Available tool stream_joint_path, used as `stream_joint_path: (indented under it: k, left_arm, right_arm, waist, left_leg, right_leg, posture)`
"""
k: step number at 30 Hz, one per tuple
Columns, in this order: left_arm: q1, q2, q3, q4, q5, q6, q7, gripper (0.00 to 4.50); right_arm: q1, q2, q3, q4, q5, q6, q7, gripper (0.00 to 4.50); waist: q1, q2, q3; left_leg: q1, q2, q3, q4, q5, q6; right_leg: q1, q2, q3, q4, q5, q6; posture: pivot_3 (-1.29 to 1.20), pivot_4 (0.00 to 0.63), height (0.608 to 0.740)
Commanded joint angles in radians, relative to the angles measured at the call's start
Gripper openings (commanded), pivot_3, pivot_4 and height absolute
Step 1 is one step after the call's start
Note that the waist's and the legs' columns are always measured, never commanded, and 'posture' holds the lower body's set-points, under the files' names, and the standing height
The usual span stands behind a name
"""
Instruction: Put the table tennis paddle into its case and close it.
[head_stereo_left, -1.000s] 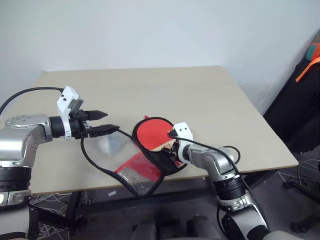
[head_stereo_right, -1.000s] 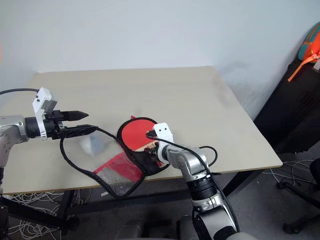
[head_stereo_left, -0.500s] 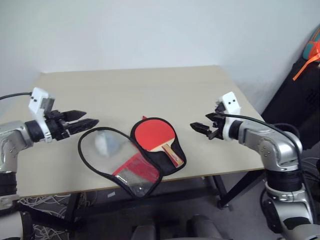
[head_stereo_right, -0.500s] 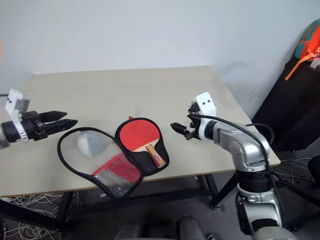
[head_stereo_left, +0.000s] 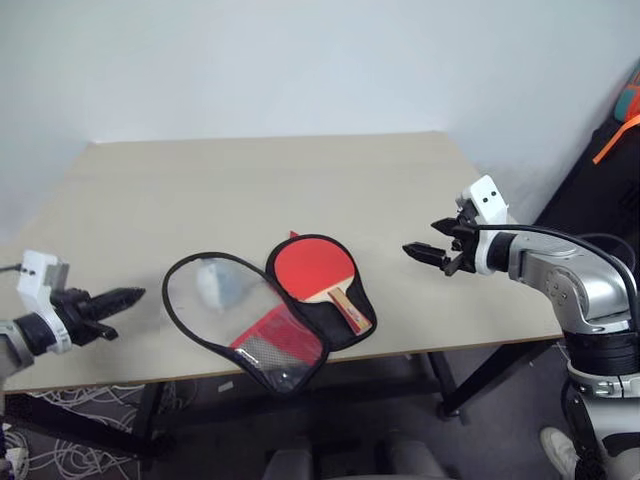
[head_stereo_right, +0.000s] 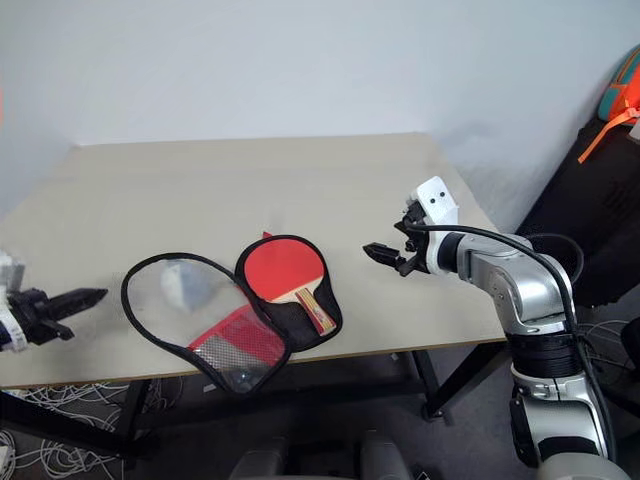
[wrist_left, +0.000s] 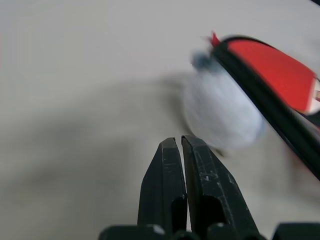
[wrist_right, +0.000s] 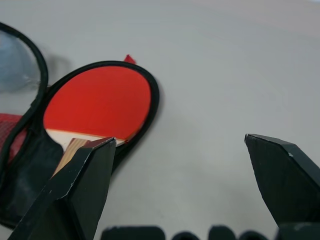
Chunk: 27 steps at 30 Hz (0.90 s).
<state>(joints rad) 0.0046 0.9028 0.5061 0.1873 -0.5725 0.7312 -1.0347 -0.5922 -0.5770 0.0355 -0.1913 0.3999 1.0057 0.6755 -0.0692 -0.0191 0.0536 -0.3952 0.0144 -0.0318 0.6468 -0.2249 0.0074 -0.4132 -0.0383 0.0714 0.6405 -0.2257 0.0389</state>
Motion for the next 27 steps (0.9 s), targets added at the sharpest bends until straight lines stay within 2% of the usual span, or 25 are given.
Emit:
stream_joint_path:
  k: [1,5,8,11,15,18,21,27]
  left_arm:
    - [0.031,-0.023,-0.016,-0.196,-0.092,0.089,0.001,0.01]
    - [0.048,-0.059,-0.056,-0.323,-0.143,0.138,0.01,0.01]
    - [-0.002,-0.086,-0.094,-0.402,-0.181,0.159,0.035,0.01]
    - [-0.133,-0.128,-0.141,-0.468,-0.238,0.195,0.093,0.01]
    - [-0.293,-0.206,-0.201,-0.451,-0.229,0.198,0.197,0.01]
    - [-0.356,-0.25,-0.243,-0.439,-0.221,0.202,0.247,0.01]
    - [-0.358,-0.252,-0.263,-0.445,-0.231,0.211,0.251,0.01]
    - [-0.252,-0.233,-0.26,-0.461,-0.261,0.23,0.222,0.01]
  right_arm:
    - [-0.043,-0.01,-0.007,-0.019,0.007,-0.016,0.004,4.5]
    - [-0.047,-0.012,-0.002,-0.01,0.005,-0.016,0.006,4.5]
    - [-0.05,-0.014,-0.003,-0.011,0.009,-0.013,0.007,4.5]
    - [-0.048,-0.027,-0.006,-0.014,0.01,-0.016,0.015,4.5]
    - [-0.052,-0.033,-0.008,0.001,0.004,-0.022,0.013,4.5]
    - [-0.054,-0.029,-0.01,0.006,0.003,-0.023,0.006,4.5]
    - [-0.051,-0.028,-0.015,0.0,0.007,-0.021,0.0,4.5]
    - [-0.034,-0.028,-0.026,-0.02,0.015,-0.013,-0.01,4.5]
  waist:
    - [0.002,-0.001,0.0]
    - [0.001,0.0,0.0]
    - [0.002,0.0,0.0]
    - [0.008,0.0,0.0]
    - [0.018,0.0,0.0]
    - [0.016,0.0,0.0]
    - [0.016,0.0,0.0]
    - [0.016,0.0,0.0]
  left_leg:
    - [0.0,0.0,0.0,0.0,0.0,0.0]
    - [0.0,-0.001,0.0,0.001,0.0,0.0]
    - [0.0,-0.001,0.0,0.0,0.0,0.0]
    - [0.0,-0.002,-0.001,0.002,0.0,0.0]
    - [0.0,-0.003,-0.001,0.004,0.0,0.0]
    - [0.0,-0.003,-0.001,0.003,0.0,0.0]
    - [0.0,-0.002,-0.001,0.003,0.0,0.0]
    - [0.0,-0.002,-0.001,0.003,0.0,0.0]
  right_leg:
    - [0.0,0.0,0.0,0.0,0.0,0.0]
    - [0.0,-0.001,0.0,0.0,0.0,0.0]
    - [0.0,0.0,0.0,0.0,0.0,0.0]
    - [0.002,0.0,-0.001,0.0,0.0,0.0]
    - [0.004,0.0,-0.001,0.0,0.001,0.003]
    - [0.003,0.001,0.0,0.0,0.001,0.003]
    - [0.003,0.003,0.001,0.0,0.002,0.003]
    - [0.003,0.004,0.002,0.0,0.001,0.002]
  posture:
    - [0.0,0.0,0.739]
    - [0.0,0.0,0.739]
    - [0.0,0.0,0.739]
    - [0.0,0.0,0.739]
    - [0.0,0.0,0.739]
    - [0.0,0.0,0.739]
    - [0.0,0.0,0.739]
    - [0.0,0.0,0.739]
